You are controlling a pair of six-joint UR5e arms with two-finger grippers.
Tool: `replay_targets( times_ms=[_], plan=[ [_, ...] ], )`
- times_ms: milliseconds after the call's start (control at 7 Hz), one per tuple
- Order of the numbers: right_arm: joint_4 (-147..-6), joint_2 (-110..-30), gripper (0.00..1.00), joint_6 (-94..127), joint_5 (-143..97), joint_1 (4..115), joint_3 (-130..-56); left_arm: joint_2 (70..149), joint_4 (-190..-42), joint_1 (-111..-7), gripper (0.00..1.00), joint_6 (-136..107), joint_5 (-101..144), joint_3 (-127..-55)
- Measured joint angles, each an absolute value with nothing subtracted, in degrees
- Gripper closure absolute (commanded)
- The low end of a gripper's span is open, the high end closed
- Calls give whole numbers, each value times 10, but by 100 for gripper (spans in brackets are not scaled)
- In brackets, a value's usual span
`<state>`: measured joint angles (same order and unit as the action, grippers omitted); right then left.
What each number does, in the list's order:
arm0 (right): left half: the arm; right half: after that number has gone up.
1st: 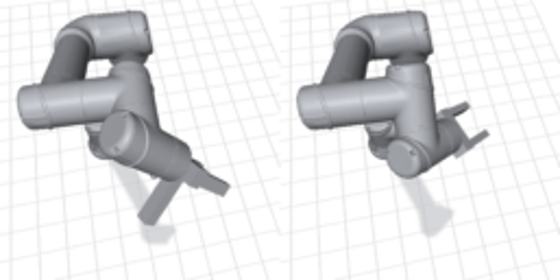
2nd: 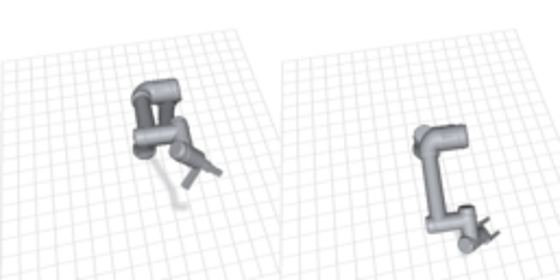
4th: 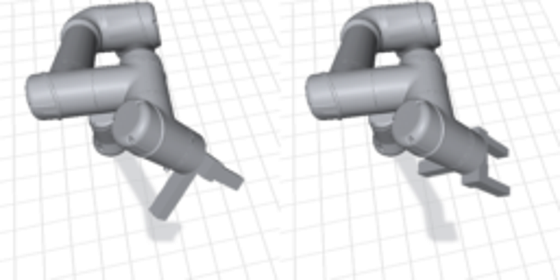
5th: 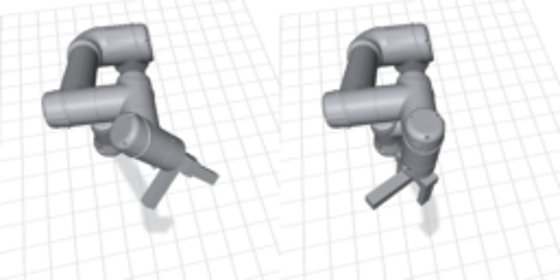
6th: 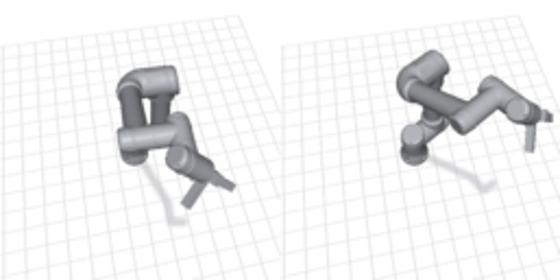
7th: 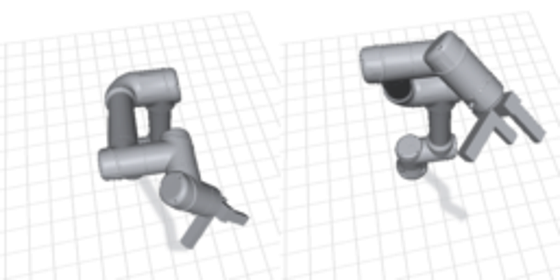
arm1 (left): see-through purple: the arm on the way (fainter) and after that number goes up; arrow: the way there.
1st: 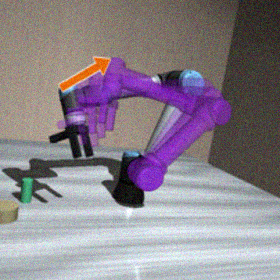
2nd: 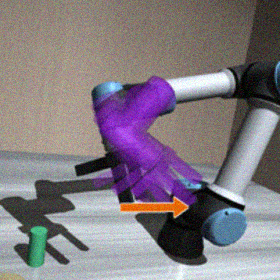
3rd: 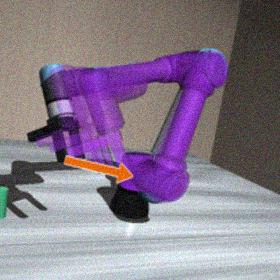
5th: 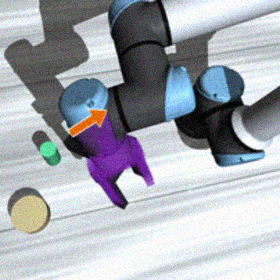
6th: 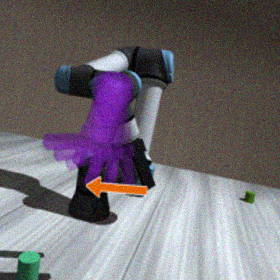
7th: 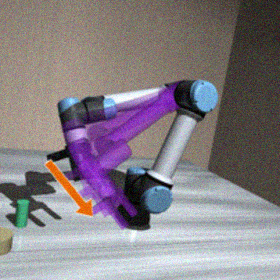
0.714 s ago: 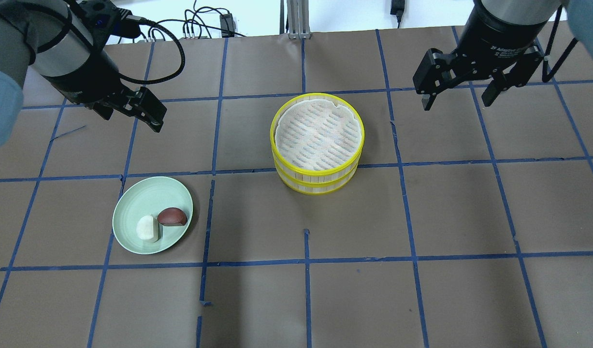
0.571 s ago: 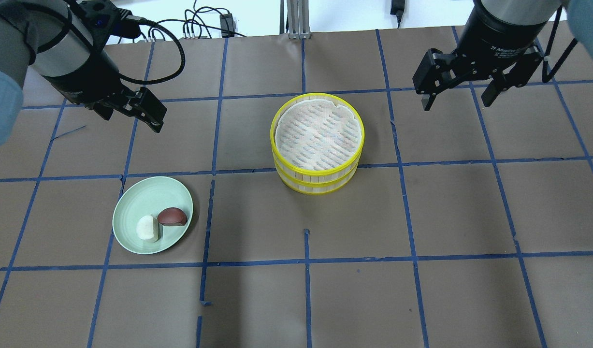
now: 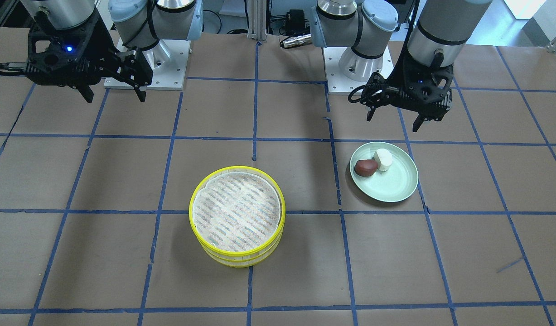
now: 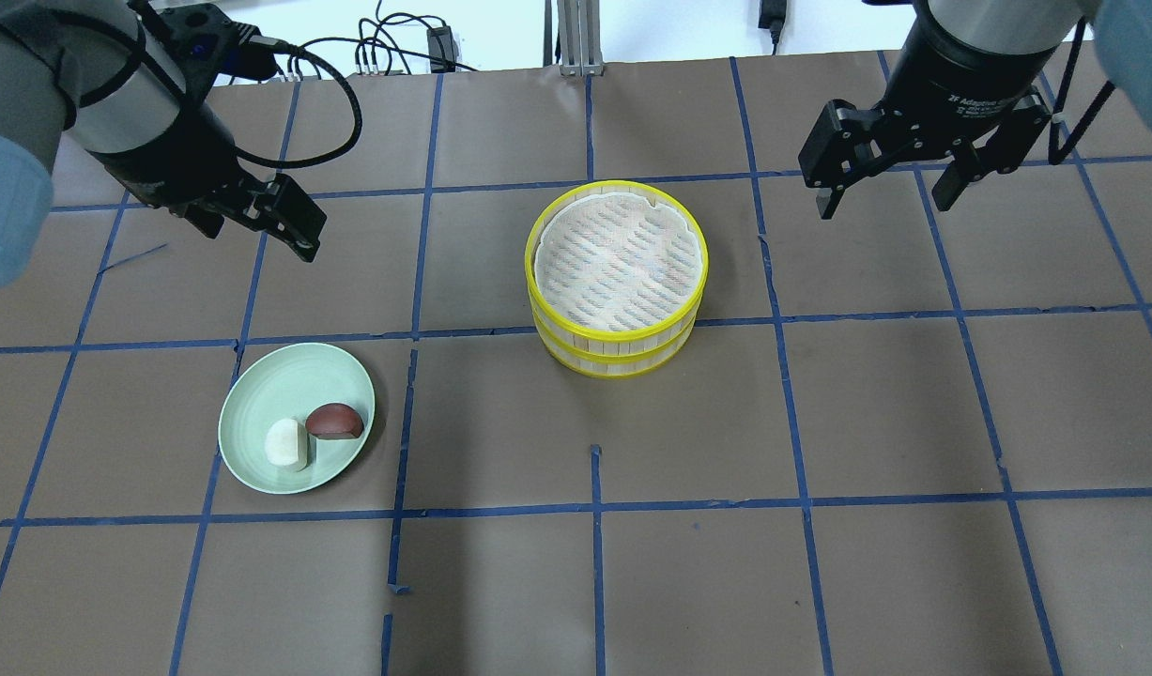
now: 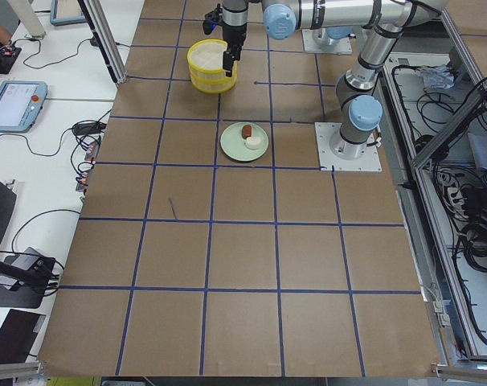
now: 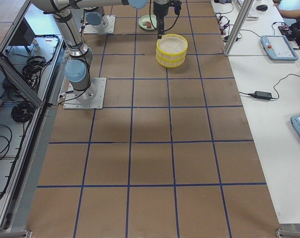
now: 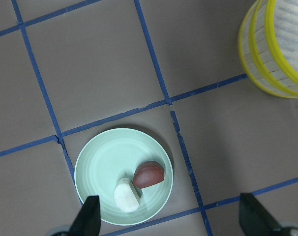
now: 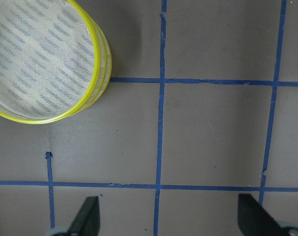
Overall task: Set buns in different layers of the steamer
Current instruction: 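Move the left gripper down toward the white bun on the green plate, then grasp the white bun with left gripper while right gripper grips steamer rim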
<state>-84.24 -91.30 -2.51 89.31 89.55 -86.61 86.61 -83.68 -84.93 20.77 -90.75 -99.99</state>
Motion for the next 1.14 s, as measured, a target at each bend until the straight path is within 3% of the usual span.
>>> replay_targets(
  times_ms=[429,1143],
  plan=[
    [-850,-888,0,-9,862,890,-866,881,-822,-752,0,216,-927,-1118],
    [-1044,-764,3,72,852,927,-900,984,-783,-725,2,180,-985,-1148]
  ],
)
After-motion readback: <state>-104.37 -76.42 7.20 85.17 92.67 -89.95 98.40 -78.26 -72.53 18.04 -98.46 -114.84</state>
